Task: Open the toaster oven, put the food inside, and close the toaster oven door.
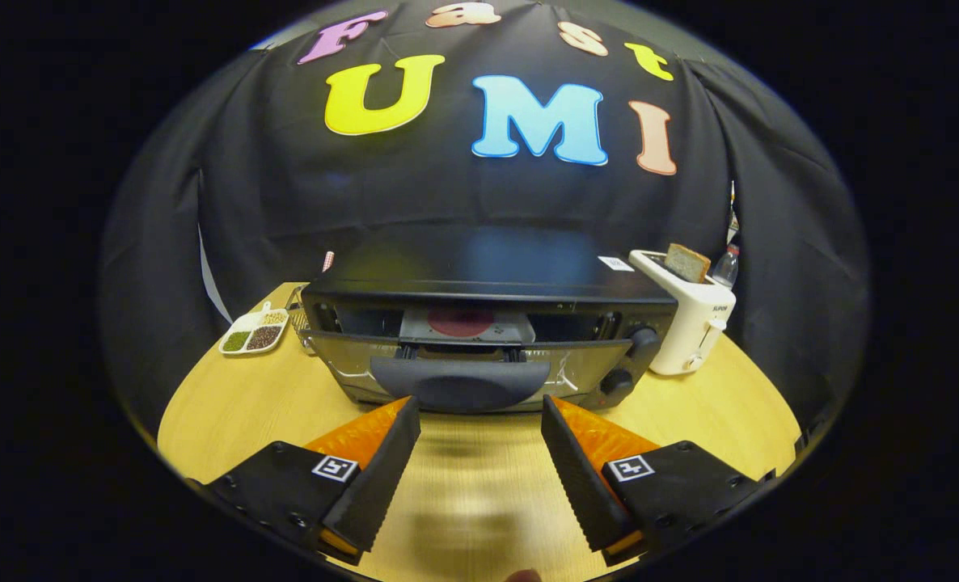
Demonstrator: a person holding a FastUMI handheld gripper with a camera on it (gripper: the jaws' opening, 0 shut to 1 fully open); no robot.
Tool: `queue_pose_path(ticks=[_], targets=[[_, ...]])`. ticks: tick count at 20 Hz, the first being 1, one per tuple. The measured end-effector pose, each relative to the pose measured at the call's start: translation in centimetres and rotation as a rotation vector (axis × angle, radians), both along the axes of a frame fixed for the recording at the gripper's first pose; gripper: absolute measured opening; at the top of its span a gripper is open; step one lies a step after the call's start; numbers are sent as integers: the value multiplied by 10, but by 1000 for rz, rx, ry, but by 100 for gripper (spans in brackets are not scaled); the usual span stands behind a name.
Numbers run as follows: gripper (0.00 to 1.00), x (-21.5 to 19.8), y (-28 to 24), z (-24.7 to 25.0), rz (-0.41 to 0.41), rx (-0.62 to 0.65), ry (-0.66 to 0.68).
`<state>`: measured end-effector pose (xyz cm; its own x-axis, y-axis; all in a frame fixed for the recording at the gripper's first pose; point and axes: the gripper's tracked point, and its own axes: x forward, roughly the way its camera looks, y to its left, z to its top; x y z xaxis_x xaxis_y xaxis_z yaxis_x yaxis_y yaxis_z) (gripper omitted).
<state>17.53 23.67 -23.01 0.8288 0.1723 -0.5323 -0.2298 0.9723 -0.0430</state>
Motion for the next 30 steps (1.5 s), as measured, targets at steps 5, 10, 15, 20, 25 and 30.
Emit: queue_pose_path(ticks=[5,10,15,20,25,30], targets=[[97,4,-1,45,20,28,-151],[97,-26,-26,97,32,54,-273],[96,-61,-68,135,16,63,-350],[97,-86,-113,158,-11,55,-384],[97,-114,-150,174,-37,42,-408],[97,-134,-176,188,-62,28,-436]])
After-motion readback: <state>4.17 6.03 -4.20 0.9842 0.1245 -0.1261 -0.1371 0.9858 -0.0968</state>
